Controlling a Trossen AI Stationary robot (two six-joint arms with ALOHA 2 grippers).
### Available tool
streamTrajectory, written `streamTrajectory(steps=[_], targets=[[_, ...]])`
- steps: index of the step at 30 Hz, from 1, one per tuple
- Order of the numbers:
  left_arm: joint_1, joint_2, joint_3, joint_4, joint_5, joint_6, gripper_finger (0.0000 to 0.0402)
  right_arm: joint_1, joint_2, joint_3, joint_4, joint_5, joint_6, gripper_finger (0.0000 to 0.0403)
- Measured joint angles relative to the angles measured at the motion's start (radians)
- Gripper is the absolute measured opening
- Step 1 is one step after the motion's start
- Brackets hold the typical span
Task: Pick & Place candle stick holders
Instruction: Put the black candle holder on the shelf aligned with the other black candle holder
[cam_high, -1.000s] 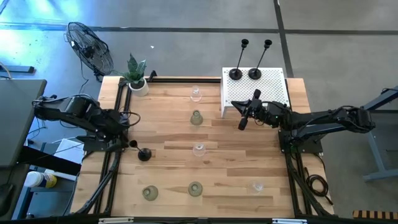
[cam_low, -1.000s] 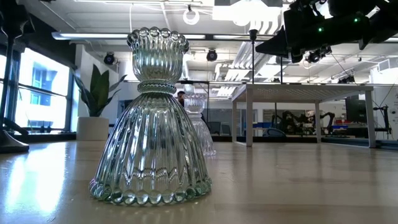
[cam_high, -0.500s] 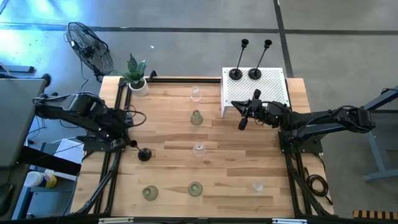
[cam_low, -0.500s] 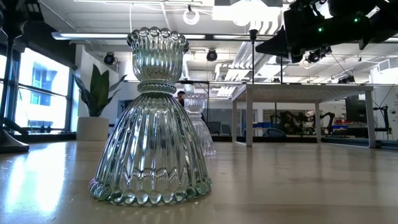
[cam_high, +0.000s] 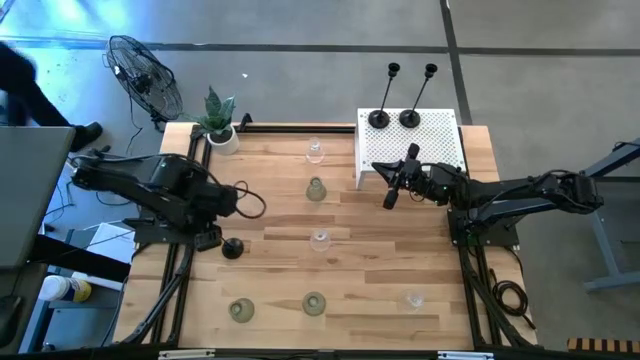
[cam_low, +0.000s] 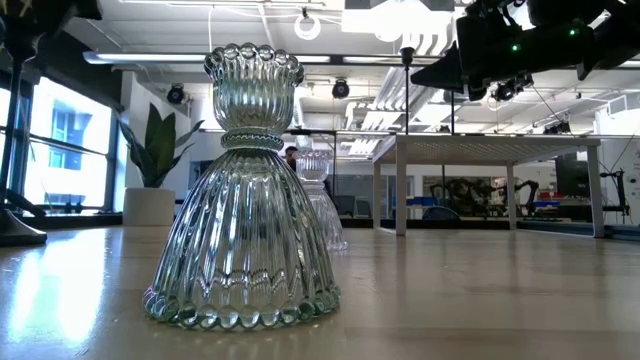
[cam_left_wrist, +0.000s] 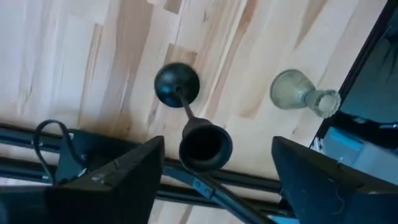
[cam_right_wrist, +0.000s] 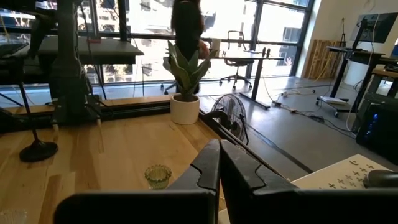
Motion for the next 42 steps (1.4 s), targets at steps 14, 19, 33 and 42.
streamTrajectory(steps=[14,19,33,42], targets=[[-0.068,0.036,-0.028,-0.009,-0.052,0.007,0.031,0.0,0.0,0.0,0.0,-0.022,-0.026,0.0002],[-0.128,0.044,-0.046,-0.007,-0.133,-0.017,0.031,0.0,0.0,0.0,0.0,-0.022,-0.042,0.0001],[-0.203,0.056,-0.047,0.008,-0.212,-0.064,0.0228,0.0,0.0,0.0,0.004,-0.024,-0.043,0.0001],[-0.201,0.094,-0.048,0.009,-0.192,-0.04,0.0193,0.0,0.0,0.0,0.006,-0.025,-0.043,0.0001]])
